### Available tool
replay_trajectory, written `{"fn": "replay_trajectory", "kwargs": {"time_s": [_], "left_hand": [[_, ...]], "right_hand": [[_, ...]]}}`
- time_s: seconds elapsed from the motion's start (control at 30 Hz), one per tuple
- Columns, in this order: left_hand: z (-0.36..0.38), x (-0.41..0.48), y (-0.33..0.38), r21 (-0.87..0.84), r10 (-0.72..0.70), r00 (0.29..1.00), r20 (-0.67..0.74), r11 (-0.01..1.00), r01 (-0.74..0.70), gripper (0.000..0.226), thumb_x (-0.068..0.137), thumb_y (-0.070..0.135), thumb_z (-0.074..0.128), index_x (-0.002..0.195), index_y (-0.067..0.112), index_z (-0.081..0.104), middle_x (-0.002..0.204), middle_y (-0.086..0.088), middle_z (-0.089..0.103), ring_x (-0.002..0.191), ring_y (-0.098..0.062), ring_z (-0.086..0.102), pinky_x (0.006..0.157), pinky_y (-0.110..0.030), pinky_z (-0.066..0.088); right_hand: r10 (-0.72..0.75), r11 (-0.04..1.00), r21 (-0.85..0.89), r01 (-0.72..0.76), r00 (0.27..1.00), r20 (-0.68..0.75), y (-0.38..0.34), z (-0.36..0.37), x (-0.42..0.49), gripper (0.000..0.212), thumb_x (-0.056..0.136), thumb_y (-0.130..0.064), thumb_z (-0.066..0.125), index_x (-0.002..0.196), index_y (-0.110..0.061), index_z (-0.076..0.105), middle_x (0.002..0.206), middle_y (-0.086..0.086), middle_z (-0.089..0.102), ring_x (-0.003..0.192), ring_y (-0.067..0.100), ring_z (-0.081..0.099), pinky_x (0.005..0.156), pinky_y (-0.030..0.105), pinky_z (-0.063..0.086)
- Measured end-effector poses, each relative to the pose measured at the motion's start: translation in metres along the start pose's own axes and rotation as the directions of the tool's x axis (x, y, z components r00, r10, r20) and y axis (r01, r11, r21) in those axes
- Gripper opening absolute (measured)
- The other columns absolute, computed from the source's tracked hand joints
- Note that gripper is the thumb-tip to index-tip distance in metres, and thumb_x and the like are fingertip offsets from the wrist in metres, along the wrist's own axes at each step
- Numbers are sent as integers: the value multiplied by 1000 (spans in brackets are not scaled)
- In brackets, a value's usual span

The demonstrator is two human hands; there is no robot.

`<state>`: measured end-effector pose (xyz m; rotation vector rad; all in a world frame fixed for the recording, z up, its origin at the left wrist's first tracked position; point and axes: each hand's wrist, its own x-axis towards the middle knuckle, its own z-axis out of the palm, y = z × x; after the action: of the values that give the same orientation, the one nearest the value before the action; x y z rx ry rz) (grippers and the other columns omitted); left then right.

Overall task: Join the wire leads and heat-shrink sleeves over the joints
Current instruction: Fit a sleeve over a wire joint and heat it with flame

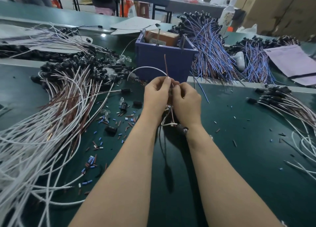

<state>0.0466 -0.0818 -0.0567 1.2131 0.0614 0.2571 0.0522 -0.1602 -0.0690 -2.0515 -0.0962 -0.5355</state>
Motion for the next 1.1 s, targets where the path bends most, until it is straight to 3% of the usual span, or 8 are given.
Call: {"fn": "replay_trajectory", "kwargs": {"time_s": [0.13,0.2,0.3,0.47,0.53,0.83,1.0,1.1], "left_hand": [[-2,1,3,-103,-59,998,23,993,61,22,98,11,48,79,10,59,74,-4,67,58,-10,63,55,-23,52],[-2,1,2,-157,-103,985,140,980,125,23,97,9,46,78,7,59,73,-7,66,54,-11,62,54,-23,52],[-1,-2,1,-85,-160,939,306,977,194,24,95,9,46,77,9,62,66,0,67,45,-3,54,48,-17,45],[-5,-3,4,-15,-226,841,491,963,268,26,92,10,46,73,13,63,72,-3,64,45,-3,48,44,-13,38],[-7,-3,5,11,-250,806,536,957,290,26,94,12,46,75,15,64,75,-4,65,47,-4,46,45,-13,38],[-11,1,4,67,-281,835,473,957,284,22,95,15,53,79,17,68,69,6,57,50,-1,46,50,-13,42],[-13,1,7,59,-286,839,463,954,293,22,95,12,53,80,13,68,92,-5,63,51,-2,44,49,-13,41],[-16,2,11,9,-279,862,424,953,304,19,96,10,50,85,10,65,87,-2,69,51,-3,45,47,-13,40]], "right_hand": [[166,956,253,-148,985,-52,-1,-3,4,15,92,-9,46,89,-16,58,82,5,67,75,22,59,74,35,49],[266,879,420,-225,963,-40,-1,-6,7,18,97,-14,43,93,-12,60,77,5,65,65,20,56,64,36,50],[336,747,594,-297,941,47,-3,-10,8,32,100,-24,42,83,-10,66,68,1,63,57,12,57,53,22,48],[345,534,717,-449,889,300,-3,-20,11,32,98,-31,46,87,-11,68,71,6,57,68,20,46,60,28,34],[321,436,769,-468,879,353,-2,-24,12,28,98,-26,47,89,-10,68,69,3,58,63,16,46,59,24,37],[230,-8,901,-434,876,424,2,-30,17,22,98,-14,41,83,-13,57,63,-3,59,64,11,55,65,21,44],[307,-55,922,-383,872,381,7,-33,19,23,99,-15,41,81,-14,54,64,-4,58,63,12,58,60,27,47],[416,-19,946,-322,858,300,10,-37,22,17,100,-13,41,89,-12,53,65,-2,49,52,8,52,53,20,46]]}}
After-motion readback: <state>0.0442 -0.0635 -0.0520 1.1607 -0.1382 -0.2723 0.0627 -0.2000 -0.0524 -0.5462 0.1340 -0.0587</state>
